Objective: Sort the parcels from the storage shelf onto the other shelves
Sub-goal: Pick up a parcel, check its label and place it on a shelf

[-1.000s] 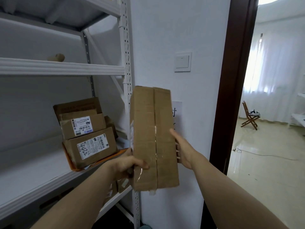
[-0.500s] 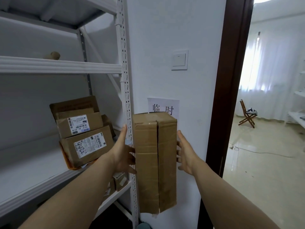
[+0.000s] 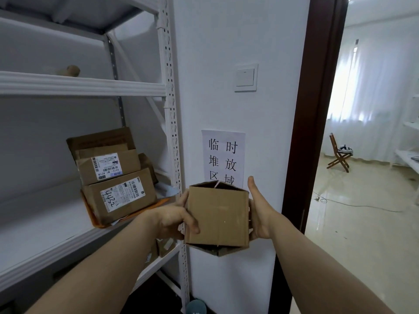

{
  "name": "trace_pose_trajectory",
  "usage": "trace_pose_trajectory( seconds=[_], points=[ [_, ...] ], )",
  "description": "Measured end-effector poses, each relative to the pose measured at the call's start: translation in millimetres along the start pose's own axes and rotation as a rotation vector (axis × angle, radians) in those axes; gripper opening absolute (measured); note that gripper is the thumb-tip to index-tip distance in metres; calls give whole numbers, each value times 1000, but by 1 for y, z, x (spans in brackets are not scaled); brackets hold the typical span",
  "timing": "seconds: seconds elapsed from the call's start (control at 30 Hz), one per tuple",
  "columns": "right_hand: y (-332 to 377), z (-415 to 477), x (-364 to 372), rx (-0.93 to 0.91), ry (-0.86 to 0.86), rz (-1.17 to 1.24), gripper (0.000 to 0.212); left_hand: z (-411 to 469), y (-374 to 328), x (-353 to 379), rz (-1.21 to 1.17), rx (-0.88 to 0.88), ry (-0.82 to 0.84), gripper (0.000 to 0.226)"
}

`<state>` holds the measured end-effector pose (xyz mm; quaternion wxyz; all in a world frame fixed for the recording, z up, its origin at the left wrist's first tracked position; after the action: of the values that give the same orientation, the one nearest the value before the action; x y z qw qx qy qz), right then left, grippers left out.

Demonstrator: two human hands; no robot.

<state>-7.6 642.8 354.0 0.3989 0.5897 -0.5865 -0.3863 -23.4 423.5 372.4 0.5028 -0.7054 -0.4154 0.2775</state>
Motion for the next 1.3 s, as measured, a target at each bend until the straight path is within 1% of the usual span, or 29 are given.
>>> trace_pose_trajectory(
  seconds=[0.03,0.1,0.17,0.2,0.23,0.3,0.33,0.43,0.47,0.6,0.67,0.73,0.83,0.9,0.93,0.97,1.0,1.03,1.1,1.2,1.3],
  points=[
    [-2,1,0,7,3,-3,103,0,0,-1,-17,7,-2,108],
    [-5,1,0,32,31,-39,97,0,-2,-2,-111,15,-5,86],
    [-7,-1,3,40,77,-81,84,2,-2,-6,-187,5,-14,65],
    [-8,-2,4,33,99,-92,78,3,-1,-7,-213,1,-20,59],
    [-9,-3,5,22,123,-91,74,5,1,-8,-222,3,-33,59],
    [-8,-5,6,-15,162,-77,65,7,2,-6,-173,19,-56,68],
    [-7,-5,7,-38,176,-78,63,9,3,-5,-139,34,-58,77],
    [-1,-3,9,-107,208,-91,63,18,7,-7,-150,67,-95,105],
    [1,-2,9,-133,218,-81,63,20,9,-7,-169,70,-104,108],
    [4,1,11,-193,227,-80,71,21,13,-1,-160,89,-82,104],
    [2,3,12,-213,202,-98,81,21,14,4,-128,104,-75,96],
    [-1,6,10,-232,160,-105,93,18,13,6,-124,123,-113,86],
    [-7,14,8,-230,117,-97,94,17,10,4,-160,180,-175,88],
    [-11,18,10,-205,100,-49,107,16,6,6,-144,185,-175,94],
    [-12,19,12,-205,90,-6,104,14,3,8,-133,184,-167,99],
    [-12,17,15,-214,77,36,93,15,1,9,-125,177,-170,103],
    [-13,17,17,-213,65,74,83,13,-1,10,-122,174,-174,103],
    [-13,16,19,-205,56,98,79,13,-3,11,-131,170,-179,100],
    [-13,16,20,-207,47,94,80,11,-5,11,-131,149,-180,98],
    [-10,15,16,-200,4,35,88,5,-8,10,-50,111,-164,111],
    [-4,13,12,-208,3,-30,89,-1,-7,14,-29,73,-156,123]
  ],
)
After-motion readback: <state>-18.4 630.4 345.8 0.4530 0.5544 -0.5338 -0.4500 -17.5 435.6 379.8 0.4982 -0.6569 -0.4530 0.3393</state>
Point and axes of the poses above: each hand's wrist, its own z-axis towards the middle knuckle, its own x-axis out of the palm, y = z × x, the point moved 3 cm from there along z, towards the middle knuckle, and after that the axes turned 7 degrees about -z, right-handed, at the moved point
